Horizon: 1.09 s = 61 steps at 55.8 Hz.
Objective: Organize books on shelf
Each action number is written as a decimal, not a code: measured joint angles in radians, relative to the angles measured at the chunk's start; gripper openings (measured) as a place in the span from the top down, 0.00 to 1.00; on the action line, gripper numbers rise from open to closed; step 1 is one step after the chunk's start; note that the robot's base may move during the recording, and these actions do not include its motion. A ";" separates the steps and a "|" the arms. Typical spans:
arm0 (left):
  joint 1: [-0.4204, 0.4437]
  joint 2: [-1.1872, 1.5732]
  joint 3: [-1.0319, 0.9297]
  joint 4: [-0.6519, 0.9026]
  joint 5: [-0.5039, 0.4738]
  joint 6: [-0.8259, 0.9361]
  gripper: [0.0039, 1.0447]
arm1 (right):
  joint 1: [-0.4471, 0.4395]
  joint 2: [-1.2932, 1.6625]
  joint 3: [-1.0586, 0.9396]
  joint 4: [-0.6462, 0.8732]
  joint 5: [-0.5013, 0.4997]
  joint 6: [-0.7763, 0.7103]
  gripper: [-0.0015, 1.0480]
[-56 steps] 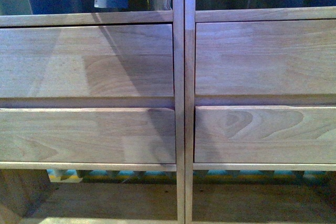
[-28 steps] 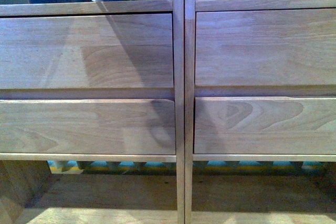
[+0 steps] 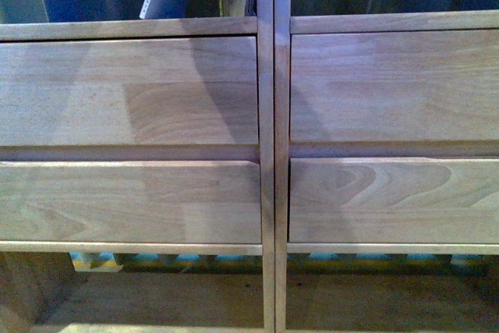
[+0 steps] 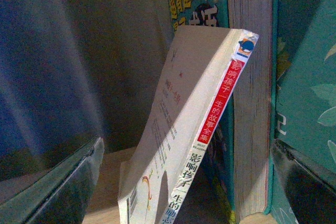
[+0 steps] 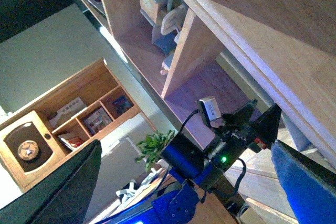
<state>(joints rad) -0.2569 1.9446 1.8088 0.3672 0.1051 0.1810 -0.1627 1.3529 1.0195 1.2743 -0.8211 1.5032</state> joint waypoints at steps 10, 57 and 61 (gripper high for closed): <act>-0.005 -0.023 -0.027 -0.103 -0.156 -0.057 0.15 | 0.000 0.000 0.000 0.000 0.000 0.000 0.07; 0.173 -0.778 -1.432 0.415 -0.185 -0.179 0.98 | 0.159 -0.547 -0.607 -0.884 0.819 -1.478 0.97; 0.182 -0.829 -1.492 0.422 -0.173 -0.179 0.98 | 0.159 -0.592 -0.671 -0.861 0.818 -1.485 0.97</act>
<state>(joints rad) -0.0753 1.1156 0.3164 0.7891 -0.0677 0.0021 -0.0032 0.7609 0.3489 0.4137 -0.0032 0.0177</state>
